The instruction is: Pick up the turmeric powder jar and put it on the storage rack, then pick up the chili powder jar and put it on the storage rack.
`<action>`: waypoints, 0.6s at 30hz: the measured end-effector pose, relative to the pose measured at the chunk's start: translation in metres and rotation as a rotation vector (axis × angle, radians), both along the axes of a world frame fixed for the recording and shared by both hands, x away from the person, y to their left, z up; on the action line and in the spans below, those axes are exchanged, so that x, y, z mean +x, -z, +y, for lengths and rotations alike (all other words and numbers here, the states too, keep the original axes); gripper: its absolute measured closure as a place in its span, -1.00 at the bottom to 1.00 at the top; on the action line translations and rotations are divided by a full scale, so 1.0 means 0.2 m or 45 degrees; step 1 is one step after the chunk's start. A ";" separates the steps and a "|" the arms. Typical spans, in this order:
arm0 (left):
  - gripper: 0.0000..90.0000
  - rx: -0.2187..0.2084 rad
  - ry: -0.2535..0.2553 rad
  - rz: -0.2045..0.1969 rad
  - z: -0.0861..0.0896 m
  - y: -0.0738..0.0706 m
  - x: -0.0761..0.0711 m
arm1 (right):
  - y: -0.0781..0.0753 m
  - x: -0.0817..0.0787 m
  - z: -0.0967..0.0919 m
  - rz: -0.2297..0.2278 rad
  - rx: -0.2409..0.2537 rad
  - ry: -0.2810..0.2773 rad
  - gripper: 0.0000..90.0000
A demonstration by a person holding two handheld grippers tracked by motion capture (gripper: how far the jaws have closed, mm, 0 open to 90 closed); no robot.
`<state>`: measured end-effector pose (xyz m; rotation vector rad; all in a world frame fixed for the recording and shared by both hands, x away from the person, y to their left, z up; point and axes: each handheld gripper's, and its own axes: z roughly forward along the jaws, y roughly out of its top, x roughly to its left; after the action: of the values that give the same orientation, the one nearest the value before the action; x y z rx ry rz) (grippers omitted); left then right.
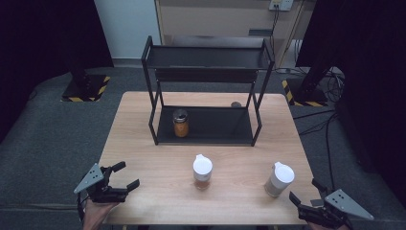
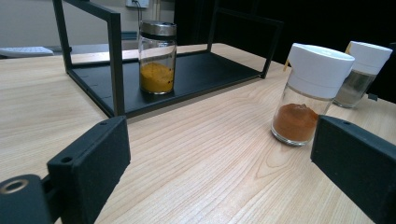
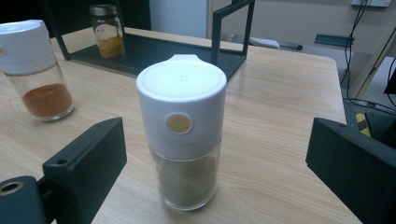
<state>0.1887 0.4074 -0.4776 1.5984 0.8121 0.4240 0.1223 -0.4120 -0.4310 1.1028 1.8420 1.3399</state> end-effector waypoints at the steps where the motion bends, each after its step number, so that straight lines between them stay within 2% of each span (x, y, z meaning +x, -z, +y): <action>1: -0.91 -0.001 0.002 0.003 0.00 0.00 0.00 | 0.00 0.00 0.00 0.001 0.000 0.000 -0.88; 11: -0.92 0.009 0.027 0.003 -0.01 -0.01 0.00 | 0.00 -0.01 -0.01 -0.014 0.009 0.003 -0.89; 18: -0.92 0.000 0.028 -0.003 -0.01 0.00 0.00 | 0.00 -0.01 -0.03 -0.010 0.054 0.000 -0.90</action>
<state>0.1888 0.4059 -0.4767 1.6051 0.7921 0.4095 0.1207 -0.4173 -0.4306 1.1172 1.8158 1.3874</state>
